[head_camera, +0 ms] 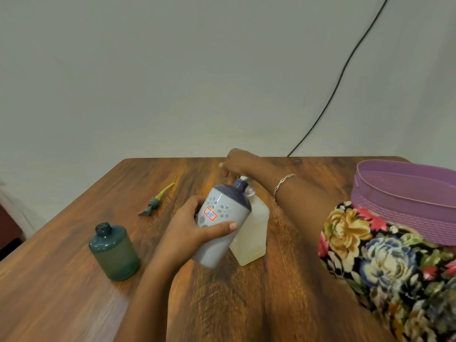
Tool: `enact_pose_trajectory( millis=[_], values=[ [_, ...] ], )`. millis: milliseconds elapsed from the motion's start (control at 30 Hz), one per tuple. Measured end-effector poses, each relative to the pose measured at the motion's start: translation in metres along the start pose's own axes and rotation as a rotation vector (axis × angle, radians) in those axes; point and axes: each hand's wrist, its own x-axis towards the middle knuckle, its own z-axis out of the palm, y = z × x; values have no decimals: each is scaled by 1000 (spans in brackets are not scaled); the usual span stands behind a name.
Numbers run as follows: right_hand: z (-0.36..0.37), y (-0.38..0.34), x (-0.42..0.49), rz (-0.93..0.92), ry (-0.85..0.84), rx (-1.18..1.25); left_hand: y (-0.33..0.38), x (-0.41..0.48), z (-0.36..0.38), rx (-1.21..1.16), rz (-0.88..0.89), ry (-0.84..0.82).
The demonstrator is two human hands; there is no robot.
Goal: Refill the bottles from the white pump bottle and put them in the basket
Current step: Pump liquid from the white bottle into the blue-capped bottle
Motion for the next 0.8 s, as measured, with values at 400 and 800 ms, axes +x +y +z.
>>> enact_pose_trajectory(
  millis=[400, 800],
  values=[
    [9, -3, -6, -18, -124, -287, -3, -9, 7, 73, 31, 114],
    [-5, -7, -7, -56, -129, -76, 4, -8, 7, 69, 45, 146]
  ],
)
